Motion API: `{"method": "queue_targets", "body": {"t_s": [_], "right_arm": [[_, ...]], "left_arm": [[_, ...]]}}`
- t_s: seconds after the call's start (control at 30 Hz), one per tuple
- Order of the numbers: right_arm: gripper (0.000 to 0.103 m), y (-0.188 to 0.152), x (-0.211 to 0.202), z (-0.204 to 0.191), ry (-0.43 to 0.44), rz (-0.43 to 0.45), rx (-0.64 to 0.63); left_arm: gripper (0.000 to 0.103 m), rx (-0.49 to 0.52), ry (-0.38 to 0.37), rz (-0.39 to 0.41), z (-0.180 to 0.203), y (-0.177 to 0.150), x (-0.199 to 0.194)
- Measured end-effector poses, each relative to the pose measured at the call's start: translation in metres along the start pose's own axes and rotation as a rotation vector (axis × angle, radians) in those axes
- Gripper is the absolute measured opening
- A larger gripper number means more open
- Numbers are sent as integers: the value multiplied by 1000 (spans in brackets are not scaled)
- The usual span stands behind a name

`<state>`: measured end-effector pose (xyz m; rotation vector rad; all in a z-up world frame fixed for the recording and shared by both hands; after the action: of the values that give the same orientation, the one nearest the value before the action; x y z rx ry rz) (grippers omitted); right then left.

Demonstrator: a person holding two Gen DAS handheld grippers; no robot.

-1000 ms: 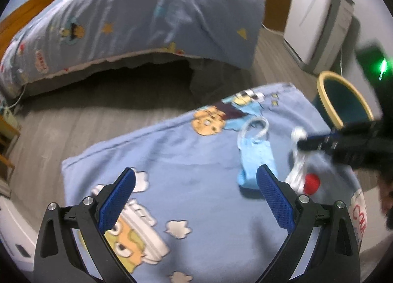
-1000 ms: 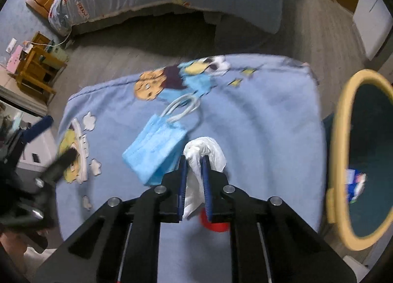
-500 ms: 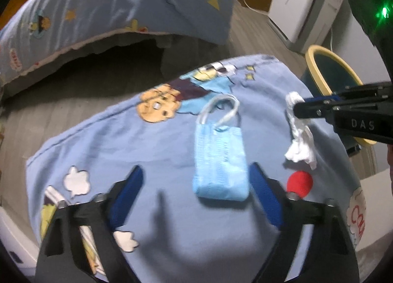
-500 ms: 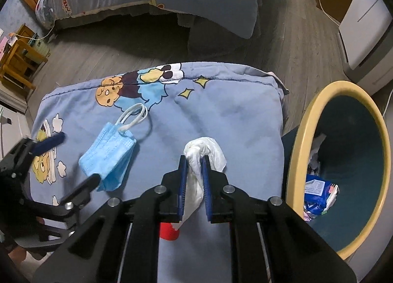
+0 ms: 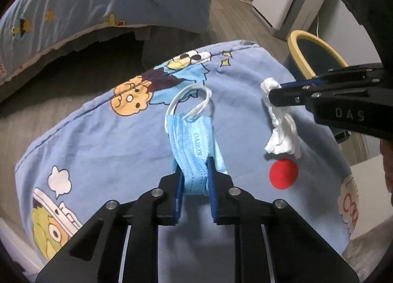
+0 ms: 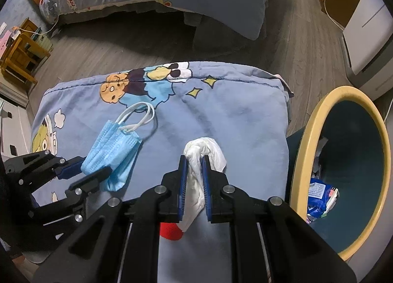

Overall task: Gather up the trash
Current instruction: 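Carry the mask and tissue over the bin and open both tools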

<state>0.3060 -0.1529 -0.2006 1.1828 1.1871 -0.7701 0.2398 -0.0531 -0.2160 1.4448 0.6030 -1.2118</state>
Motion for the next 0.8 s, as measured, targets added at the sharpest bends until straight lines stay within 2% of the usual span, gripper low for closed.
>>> {"method": "queue_targets", "body": {"t_s": [0.2, 0.47, 0.8], "right_arm": [[12, -3, -12, -4, 7, 21, -3], [12, -7, -50, -1, 20, 89, 0], [12, -21, -98, 47, -15, 166, 55]], "left_arm": [[16, 5, 10, 52, 5, 6, -21], [16, 19, 29, 123, 16, 14, -51], [16, 40, 26, 179, 38, 26, -68]]}}
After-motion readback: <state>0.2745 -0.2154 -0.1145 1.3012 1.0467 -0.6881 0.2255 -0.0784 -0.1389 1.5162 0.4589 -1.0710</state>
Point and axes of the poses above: each gripper's, at about its wrist camera, not at the fingertips, and x roughly the way its jaws point, z to its right, y to its top, the point moved 6 cm from there along x, roughly the way its jaws point, and after that the axes turned 4 degrees about -y, right-handed, at the moved point
